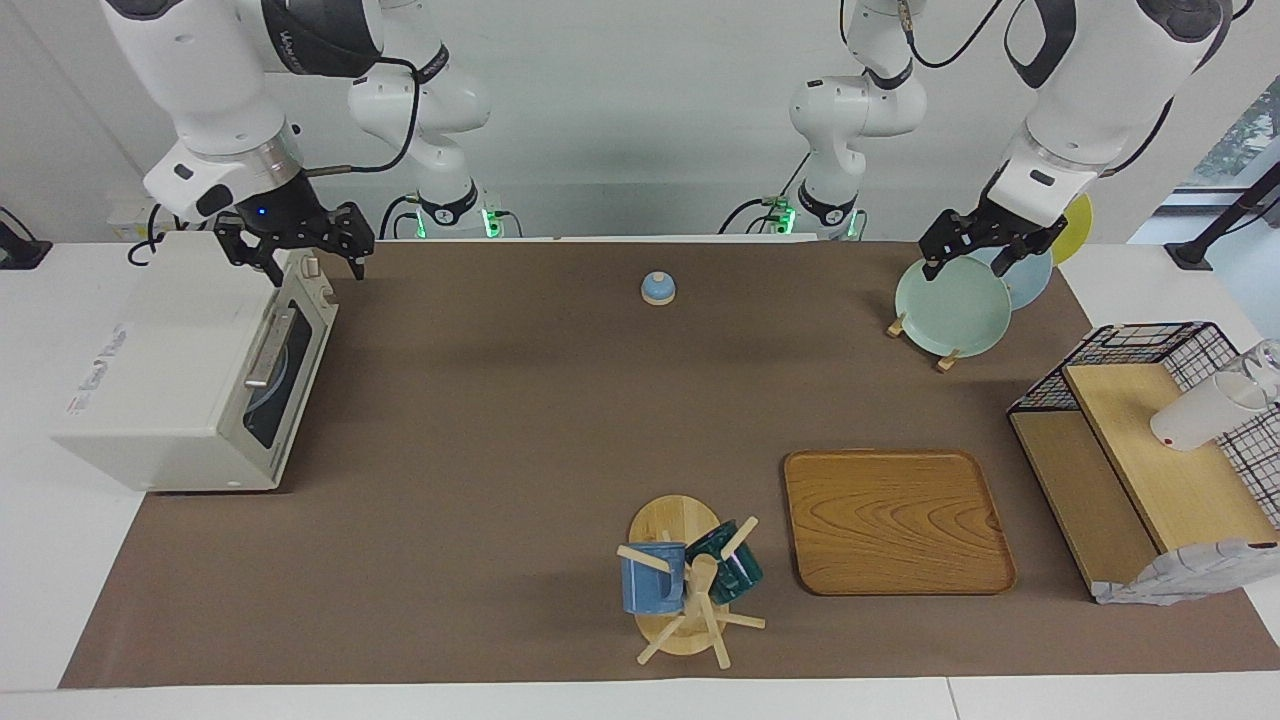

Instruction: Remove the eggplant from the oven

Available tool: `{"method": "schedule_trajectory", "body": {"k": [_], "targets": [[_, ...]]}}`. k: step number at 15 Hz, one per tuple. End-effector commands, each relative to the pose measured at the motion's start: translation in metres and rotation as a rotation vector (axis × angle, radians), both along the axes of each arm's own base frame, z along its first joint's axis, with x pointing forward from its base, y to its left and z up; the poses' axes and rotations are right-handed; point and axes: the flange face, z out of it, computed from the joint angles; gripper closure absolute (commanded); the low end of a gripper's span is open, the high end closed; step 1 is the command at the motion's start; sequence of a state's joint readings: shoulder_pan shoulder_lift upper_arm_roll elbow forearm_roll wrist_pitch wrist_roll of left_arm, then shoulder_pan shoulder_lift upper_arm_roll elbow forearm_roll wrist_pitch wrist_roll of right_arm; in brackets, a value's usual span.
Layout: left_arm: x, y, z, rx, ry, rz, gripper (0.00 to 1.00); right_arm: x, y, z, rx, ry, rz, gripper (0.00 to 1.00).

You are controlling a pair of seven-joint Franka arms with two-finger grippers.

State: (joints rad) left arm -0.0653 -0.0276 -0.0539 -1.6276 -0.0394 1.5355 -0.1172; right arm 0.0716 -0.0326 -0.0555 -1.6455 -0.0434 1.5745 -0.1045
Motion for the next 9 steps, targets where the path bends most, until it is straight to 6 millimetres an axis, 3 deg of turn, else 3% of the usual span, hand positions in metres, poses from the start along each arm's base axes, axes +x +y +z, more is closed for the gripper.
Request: {"method": "schedule_trajectory", "body": {"k": [1, 9], "targets": [[-0.0005, 0.0027, 0.0021, 0.02, 0.001, -0.002, 0.0, 0.0037, 0.0008, 0.0025, 0.024, -0.014, -0.015, 0.0], [-0.0005, 0.0027, 0.0021, 0.02, 0.001, -0.002, 0.0, 0.0028, 0.0053, -0.0022, 0.013, -0.015, 0.01, 0.0]]}}
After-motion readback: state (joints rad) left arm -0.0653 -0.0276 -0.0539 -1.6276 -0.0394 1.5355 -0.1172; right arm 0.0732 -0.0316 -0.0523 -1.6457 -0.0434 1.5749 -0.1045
